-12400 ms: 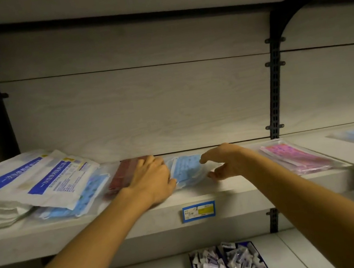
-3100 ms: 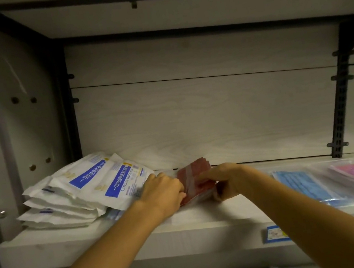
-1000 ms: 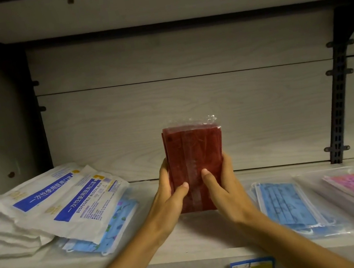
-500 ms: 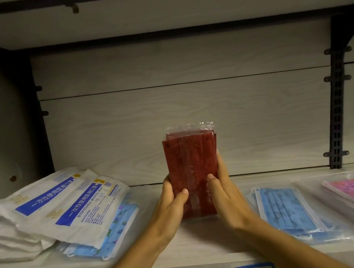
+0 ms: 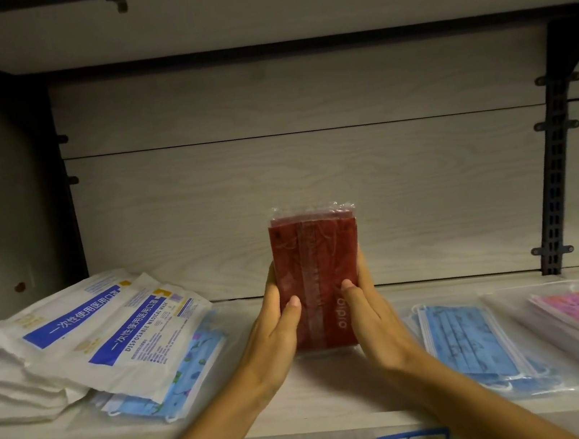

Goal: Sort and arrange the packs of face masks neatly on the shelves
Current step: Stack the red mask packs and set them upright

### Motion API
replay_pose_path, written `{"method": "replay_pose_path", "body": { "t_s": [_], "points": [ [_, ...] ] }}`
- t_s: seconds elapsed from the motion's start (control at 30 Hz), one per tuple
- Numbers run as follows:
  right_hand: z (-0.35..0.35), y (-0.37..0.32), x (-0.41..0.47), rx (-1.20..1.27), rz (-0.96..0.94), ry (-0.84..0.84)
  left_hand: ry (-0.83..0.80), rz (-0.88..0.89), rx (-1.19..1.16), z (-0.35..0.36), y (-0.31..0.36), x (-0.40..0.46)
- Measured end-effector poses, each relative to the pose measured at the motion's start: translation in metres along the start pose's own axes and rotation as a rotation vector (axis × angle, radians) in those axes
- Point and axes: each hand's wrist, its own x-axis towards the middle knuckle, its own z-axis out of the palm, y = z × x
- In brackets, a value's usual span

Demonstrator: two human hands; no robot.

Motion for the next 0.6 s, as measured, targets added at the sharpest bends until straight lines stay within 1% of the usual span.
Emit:
{"method": "replay_pose_path", "body": {
  "t_s": [0.2, 0.3, 0.4, 0.5, 0.6],
  "points": [
    [0.0, -0.001, 0.002, 0.056, -0.033, 0.022, 0.049, 0.11, 0.098, 0.0, 0.006, -0.002],
    [-0.002, 0.002, 0.003, 0.029, -0.041, 0.002, 0.065, 0.142, 0.138, -0.001, 0.005, -0.001],
    [-0.002, 0.006, 0.005, 0.017, -0.037, -0.008, 0.076, 0.112, 0.165, -0.001, 0.002, 0.0],
    [0.0, 0.009, 0.005, 0.013, -0.032, -0.005, 0.047, 0.027, 0.175, 0.0, 0.0, -0.001],
    [0.002, 0.011, 0.003, -0.037, -0.02, -0.045, 0.035, -0.036, 0.205, 0.001, 0.0, -0.002]
  ]
}}
